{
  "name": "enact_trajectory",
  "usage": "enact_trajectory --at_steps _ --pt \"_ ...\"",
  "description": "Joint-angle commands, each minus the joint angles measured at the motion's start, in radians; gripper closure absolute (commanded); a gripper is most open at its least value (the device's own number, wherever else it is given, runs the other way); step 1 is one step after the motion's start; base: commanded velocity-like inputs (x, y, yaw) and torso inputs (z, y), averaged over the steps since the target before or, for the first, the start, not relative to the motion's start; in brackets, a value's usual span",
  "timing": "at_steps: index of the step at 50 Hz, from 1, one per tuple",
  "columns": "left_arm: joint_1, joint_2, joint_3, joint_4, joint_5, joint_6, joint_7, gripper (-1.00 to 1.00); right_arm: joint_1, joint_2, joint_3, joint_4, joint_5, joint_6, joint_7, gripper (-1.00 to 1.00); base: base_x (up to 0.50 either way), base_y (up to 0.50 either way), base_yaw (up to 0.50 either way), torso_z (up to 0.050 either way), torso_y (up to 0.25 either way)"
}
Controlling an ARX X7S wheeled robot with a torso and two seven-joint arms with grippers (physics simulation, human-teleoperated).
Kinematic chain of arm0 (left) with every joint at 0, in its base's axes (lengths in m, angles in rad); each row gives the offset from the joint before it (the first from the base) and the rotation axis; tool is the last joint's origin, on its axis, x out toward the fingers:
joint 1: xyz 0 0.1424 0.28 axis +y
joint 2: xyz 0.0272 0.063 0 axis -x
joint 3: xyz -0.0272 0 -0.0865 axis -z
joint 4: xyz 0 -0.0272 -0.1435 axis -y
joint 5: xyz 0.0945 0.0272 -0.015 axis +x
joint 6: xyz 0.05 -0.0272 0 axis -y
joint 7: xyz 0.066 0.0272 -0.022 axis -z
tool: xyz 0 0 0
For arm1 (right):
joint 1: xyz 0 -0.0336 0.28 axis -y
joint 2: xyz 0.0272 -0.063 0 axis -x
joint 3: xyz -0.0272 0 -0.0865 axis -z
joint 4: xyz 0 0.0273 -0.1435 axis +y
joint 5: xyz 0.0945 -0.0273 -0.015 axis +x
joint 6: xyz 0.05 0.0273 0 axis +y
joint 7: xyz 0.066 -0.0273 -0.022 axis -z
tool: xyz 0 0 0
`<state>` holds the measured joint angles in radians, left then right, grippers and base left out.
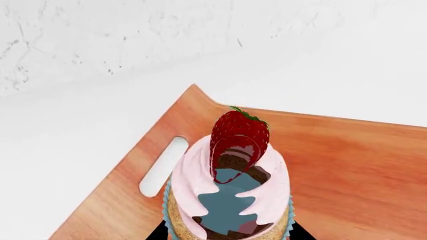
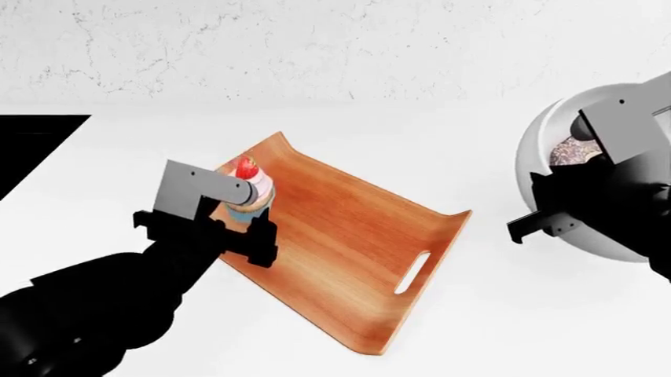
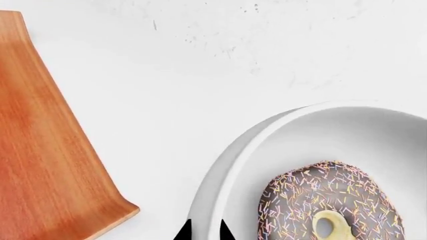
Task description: Pick up the bowl with donut and place it on the tray. Pick up the cupcake and place it on the tray.
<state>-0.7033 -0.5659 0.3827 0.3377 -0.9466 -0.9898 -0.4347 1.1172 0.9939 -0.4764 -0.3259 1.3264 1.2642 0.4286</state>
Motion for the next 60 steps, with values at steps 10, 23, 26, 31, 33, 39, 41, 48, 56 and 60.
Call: enact_trajectory --at_steps 10,23,26,31,33,39,41,48,56,60 --pt "0.0 0.005 0.008 -0.027 0.001 0.014 -0.002 1.0 -0.005 0.008 0.004 -0.001 -0.02 -0.018 0.0 1.0 0.0 0.0 0.0 0.0 0.0" --pt "-0.008 0.014 -0.002 -0.021 -0.022 0.009 -0.012 -1.0 -0.008 0.006 -0.004 0.003 -0.031 -0.029 -0.006 1.0 0.0 0.0 0.0 0.0 0.001" --pt "-0.009 0.016 -0.001 -0.022 -0.022 0.013 -0.008 -1.0 -0.01 0.005 -0.005 0.004 -0.034 -0.033 -0.007 1.0 0.0 0.0 0.0 0.0 0.0" --pt "-0.009 0.014 -0.003 -0.013 -0.028 0.01 -0.013 -1.0 -0.012 0.006 -0.007 0.005 -0.036 -0.037 -0.01 1.0 0.0 0.0 0.0 0.0 0.0" --pt "-0.01 0.014 -0.004 -0.006 -0.032 0.008 -0.016 -1.0 -0.012 0.007 -0.007 0.005 -0.035 -0.038 -0.009 1.0 0.0 0.0 0.0 0.0 0.0" --pt "0.009 0.01 -0.033 0.051 -0.06 0.016 -0.043 -1.0 -0.006 0.004 -0.007 0.004 -0.03 -0.035 -0.009 1.0 0.0 0.0 0.0 0.0 0.002" --pt "0.018 0.003 -0.051 0.084 -0.08 0.013 -0.06 -1.0 -0.003 0.005 -0.006 0.002 -0.025 -0.033 -0.007 1.0 0.0 0.0 0.0 0.0 0.0" --pt "0.055 -0.02 -0.108 0.183 -0.151 0.007 -0.111 -1.0 -0.007 0.008 -0.002 -0.003 -0.018 -0.039 -0.002 1.0 0.0 0.0 0.0 0.0 0.0" --pt "0.108 -0.05 -0.173 0.3 -0.204 0.032 -0.161 -1.0 -0.008 0.0 -0.005 -0.011 -0.009 -0.038 0.003 1.0 0.0 0.0 0.0 0.0 0.0" --pt "0.147 -0.067 -0.209 0.363 -0.226 0.049 -0.196 -1.0 0.024 -0.011 -0.01 -0.01 0.0 -0.018 0.004 1.0 0.0 0.0 0.0 0.004 0.002"
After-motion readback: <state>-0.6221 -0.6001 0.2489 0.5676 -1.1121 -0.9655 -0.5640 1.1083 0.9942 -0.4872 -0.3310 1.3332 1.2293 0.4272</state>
